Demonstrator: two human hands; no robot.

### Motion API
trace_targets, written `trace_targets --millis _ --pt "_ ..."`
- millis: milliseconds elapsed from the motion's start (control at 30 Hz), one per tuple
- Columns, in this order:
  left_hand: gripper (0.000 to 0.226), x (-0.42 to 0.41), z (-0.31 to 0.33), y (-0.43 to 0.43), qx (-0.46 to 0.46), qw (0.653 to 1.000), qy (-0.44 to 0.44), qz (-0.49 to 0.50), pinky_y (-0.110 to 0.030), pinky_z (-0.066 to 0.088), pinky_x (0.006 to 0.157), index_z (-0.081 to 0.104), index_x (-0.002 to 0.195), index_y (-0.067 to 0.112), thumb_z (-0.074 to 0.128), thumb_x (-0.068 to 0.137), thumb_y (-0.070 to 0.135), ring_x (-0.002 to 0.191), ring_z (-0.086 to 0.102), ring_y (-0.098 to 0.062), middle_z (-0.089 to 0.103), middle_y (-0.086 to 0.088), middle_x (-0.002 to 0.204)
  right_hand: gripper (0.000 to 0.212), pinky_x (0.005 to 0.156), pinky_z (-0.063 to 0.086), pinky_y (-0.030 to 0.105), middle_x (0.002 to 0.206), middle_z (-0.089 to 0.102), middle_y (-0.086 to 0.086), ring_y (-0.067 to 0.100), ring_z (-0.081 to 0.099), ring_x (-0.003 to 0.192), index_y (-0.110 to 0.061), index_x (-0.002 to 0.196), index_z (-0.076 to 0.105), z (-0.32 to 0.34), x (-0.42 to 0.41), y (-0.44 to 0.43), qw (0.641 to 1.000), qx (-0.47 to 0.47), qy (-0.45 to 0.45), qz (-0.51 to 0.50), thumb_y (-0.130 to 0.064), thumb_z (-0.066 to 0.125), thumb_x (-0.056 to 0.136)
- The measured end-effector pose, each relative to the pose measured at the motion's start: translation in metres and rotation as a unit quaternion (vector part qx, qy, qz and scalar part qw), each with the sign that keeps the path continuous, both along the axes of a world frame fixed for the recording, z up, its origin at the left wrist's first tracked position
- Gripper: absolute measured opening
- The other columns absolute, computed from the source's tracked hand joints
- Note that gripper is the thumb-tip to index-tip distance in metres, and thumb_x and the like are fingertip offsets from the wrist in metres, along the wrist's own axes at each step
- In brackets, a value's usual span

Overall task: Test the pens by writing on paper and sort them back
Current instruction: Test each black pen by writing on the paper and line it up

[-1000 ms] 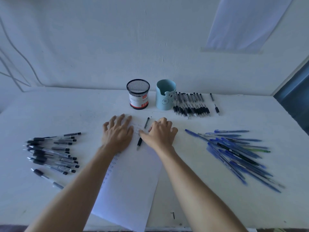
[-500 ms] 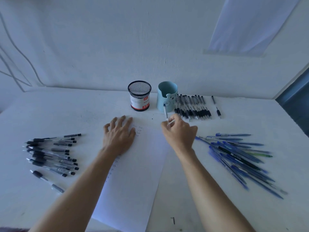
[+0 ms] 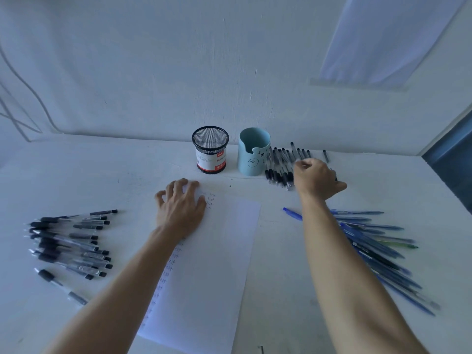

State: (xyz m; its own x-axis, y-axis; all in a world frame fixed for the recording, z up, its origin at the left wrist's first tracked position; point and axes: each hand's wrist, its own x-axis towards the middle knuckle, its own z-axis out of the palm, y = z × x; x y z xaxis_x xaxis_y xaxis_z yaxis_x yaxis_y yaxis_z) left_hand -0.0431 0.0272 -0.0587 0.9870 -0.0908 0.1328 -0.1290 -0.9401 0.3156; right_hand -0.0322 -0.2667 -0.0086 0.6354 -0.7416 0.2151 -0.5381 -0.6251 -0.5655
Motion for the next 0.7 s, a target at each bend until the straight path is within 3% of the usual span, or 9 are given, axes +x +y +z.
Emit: trace_targets --millis 167,367,533,700 --pt "0.039 0.002 -0.002 0.0 0.005 1.0 -0.009 -0.001 -0.046 0.02 0.109 0.047 0.134 0.029 0.043 0.098 0.043 0.138 0.032 -0.022 0.044 0.0 0.143 0.023 0.086 0.025 0.042 0.088 0.069 -0.001 0.027 0.057 0.099 -0.027 0.098 0.074 0.002 0.017 -0.013 0.999 -0.007 0.045 -0.009 -0.037 0.054 0.091" --pt "0.039 0.002 -0.004 0.001 0.014 1.0 -0.016 -0.002 -0.047 0.021 0.108 0.047 0.133 0.03 0.043 0.097 0.044 0.136 0.033 -0.021 0.044 0.001 0.141 0.026 0.09 0.028 0.043 0.083 0.066 -0.001 0.029 0.057 0.102 -0.026 0.093 0.074 -0.011 0.021 -0.015 0.995 -0.002 0.097 0.017 -0.043 0.055 0.089" --pt "0.039 0.002 -0.003 0.001 0.015 1.0 -0.017 0.001 -0.046 0.021 0.108 0.048 0.133 0.03 0.043 0.097 0.044 0.136 0.034 -0.021 0.045 0.001 0.142 0.033 0.095 0.027 0.044 0.111 0.065 0.001 0.028 0.052 0.112 -0.023 0.111 0.067 -0.009 0.009 -0.003 0.998 0.006 0.055 0.021 -0.043 0.051 0.089" --pt "0.039 0.0 -0.001 0.002 -0.01 1.0 -0.019 0.004 -0.044 0.02 0.109 0.052 0.132 0.029 0.048 0.096 0.043 0.136 0.035 -0.021 0.047 0.001 0.141 0.021 0.086 0.033 0.038 0.099 0.067 -0.003 0.024 0.058 0.096 -0.025 0.097 0.067 -0.002 -0.019 0.039 0.995 -0.025 -0.051 0.086 -0.037 0.055 0.085"
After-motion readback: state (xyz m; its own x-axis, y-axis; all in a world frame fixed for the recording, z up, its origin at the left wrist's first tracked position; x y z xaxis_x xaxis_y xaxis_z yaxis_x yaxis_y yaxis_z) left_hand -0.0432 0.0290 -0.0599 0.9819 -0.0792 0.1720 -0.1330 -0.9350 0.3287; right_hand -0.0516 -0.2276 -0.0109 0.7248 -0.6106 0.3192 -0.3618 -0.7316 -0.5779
